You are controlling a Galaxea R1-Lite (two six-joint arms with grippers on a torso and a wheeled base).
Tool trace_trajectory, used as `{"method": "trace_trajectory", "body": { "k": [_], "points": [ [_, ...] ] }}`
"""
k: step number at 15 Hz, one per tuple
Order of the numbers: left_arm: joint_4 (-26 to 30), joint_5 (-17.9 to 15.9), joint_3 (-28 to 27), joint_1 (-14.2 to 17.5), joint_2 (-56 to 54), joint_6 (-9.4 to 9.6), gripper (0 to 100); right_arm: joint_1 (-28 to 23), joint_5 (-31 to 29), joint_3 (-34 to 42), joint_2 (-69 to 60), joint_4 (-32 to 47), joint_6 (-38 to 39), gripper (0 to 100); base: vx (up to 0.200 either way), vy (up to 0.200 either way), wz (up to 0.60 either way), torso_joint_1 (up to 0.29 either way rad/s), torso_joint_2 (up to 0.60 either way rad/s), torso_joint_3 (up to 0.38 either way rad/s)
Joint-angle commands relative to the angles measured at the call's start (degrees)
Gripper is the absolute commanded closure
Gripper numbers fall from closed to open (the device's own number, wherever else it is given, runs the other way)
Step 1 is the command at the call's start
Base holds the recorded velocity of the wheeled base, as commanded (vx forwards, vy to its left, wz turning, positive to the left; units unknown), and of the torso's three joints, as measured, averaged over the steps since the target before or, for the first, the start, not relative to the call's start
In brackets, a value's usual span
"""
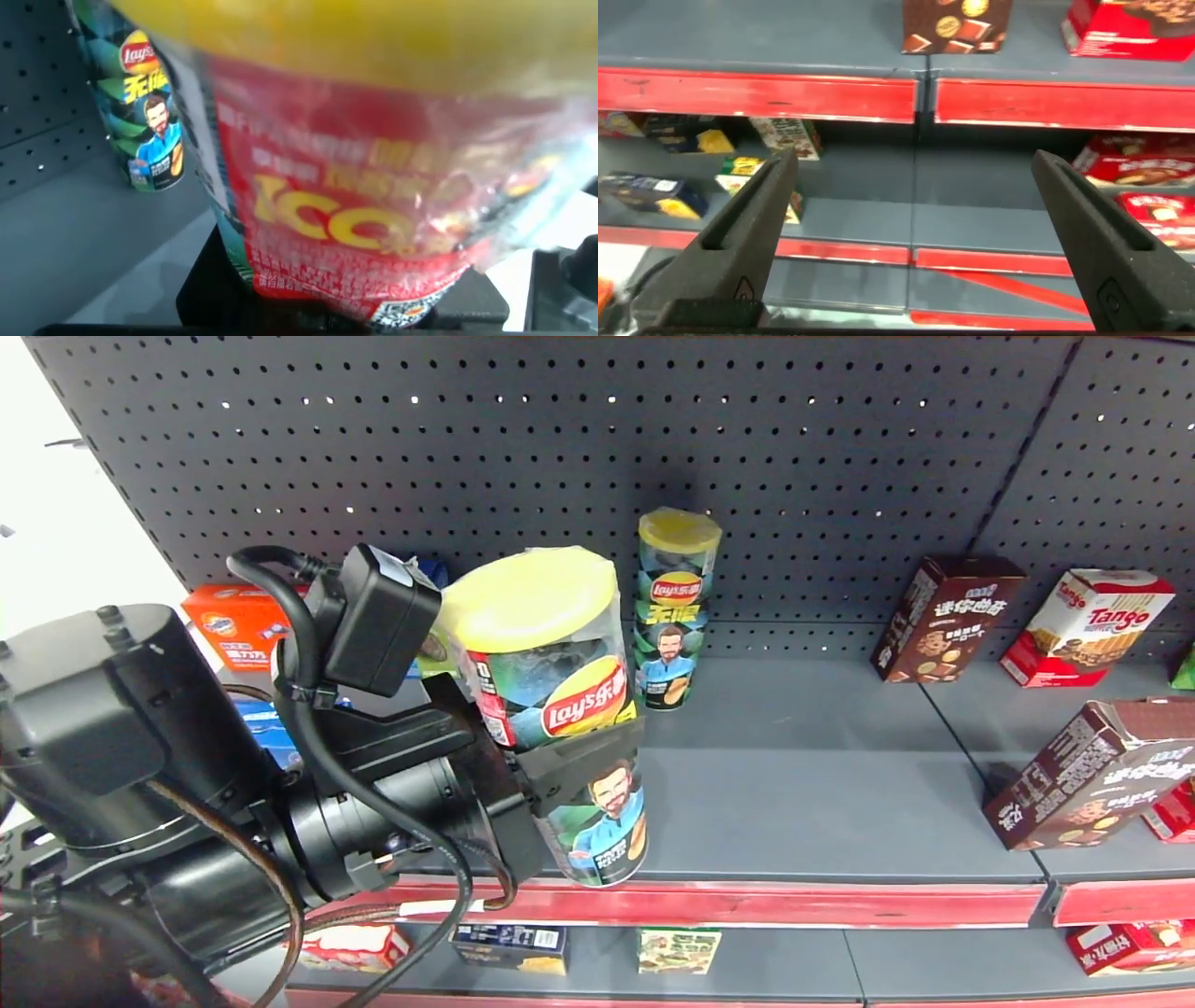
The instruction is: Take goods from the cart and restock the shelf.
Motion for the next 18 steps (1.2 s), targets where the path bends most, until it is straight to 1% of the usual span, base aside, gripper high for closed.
{"method": "trace_trajectory", "body": {
  "k": [1,2,3,4,5,6,7,8,9,10,11,12,13,14,15,18],
  "points": [
    [0.0,-0.1,-0.7,0.8,1.0,-0.28,100,0.1,0.7,-0.1,0.5,-0.1,-0.6,0,0.000,0.000,0.00,0.000,0.00,0.000],
    [0.0,-0.3,-1.2,1.6,1.2,-0.28,100,0.1,0.9,-0.1,0.5,-0.1,-0.7,0,0.000,0.000,0.00,0.000,0.00,0.000],
    [-0.2,-0.7,-1.6,3.2,2.2,-0.28,100,0.1,0.9,-0.1,0.4,-0.1,-0.6,0,0.000,0.000,0.00,0.000,0.00,0.000],
    [-0.2,-0.8,-1.4,3.8,2.1,-0.28,100,0.1,0.9,-0.1,0.4,-0.2,-0.7,0,0.000,0.000,0.00,0.000,0.00,0.000],
    [0.0,-0.8,-1.0,4.6,1.9,-0.28,100,0.1,1.1,-13.2,6.8,-0.9,4.1,0,0.000,0.000,0.00,0.000,0.00,0.000],
    [0.2,-0.8,-1.2,5.3,1.7,-0.36,100,0.9,1.2,-22.7,21.1,-0.4,10.6,0,0.000,0.000,0.00,0.000,0.00,0.000],
    [-0.2,-0.8,-1.5,5.7,2.1,-0.28,100,1.6,1.3,-20.7,25.2,-3.8,7.4,0,0.000,0.000,0.00,0.000,0.00,0.000],
    [-0.4,-1.0,-1.4,6.1,2.2,-0.28,100,3.2,2.6,-18.8,26.2,-6.9,0.9,0,0.000,0.000,0.00,0.000,0.00,0.000],
    [-0.3,-1.2,-1.7,6.0,2.1,-0.28,100,5.6,3.7,-19.6,28.4,-7.2,-0.3,0,0.000,0.000,0.00,0.000,0.00,0.000],
    [-0.3,-1.2,-2.4,6.1,2.3,-0.28,100,7.1,4.3,-23.2,32.4,-6.9,-0.4,0,0.000,0.000,0.00,0.000,0.00,0.000],
    [-0.3,-1.2,-2.5,6.2,2.3,-0.28,100,7.5,4.5,-23.9,33.4,-6.9,-0.5,0,0.000,0.000,0.00,0.000,0.00,0.000],
    [-0.4,-1.3,-3.5,6.5,2.9,-0.28,100,11.4,6.8,-28.3,39.2,-6.9,-0.4,0,0.000,0.000,0.00,0.000,0.00,0.000],
    [-0.7,-1.3,-3.4,6.5,2.9,-0.28,100,16.0,6.9,-32.6,44.3,-5.4,-0.5,0,0.000,0.000,0.00,0.000,0.00,0.000],
    [-0.7,-1.3,-3.4,6.5,2.9,-0.28,100,16.0,6.9,-32.6,44.3,-5.4,-0.5,0,0.000,0.000,0.00,0.000,0.00,0.000],
    [-1.4,-1.4,-3.6,6.5,2.9,-0.28,100,22.3,6.6,-37.2,50.9,-4.0,-0.6,0,0.000,0.000,0.00,0.000,0.00,0.000],
    [-1.4,-1.3,-3.2,6.5,2.5,-0.28,100,27.3,6.7,-43.9,58.7,-4.9,-1.8,0,0.000,0.000,0.00,0.000,0.00,0.000]
  ]
}}
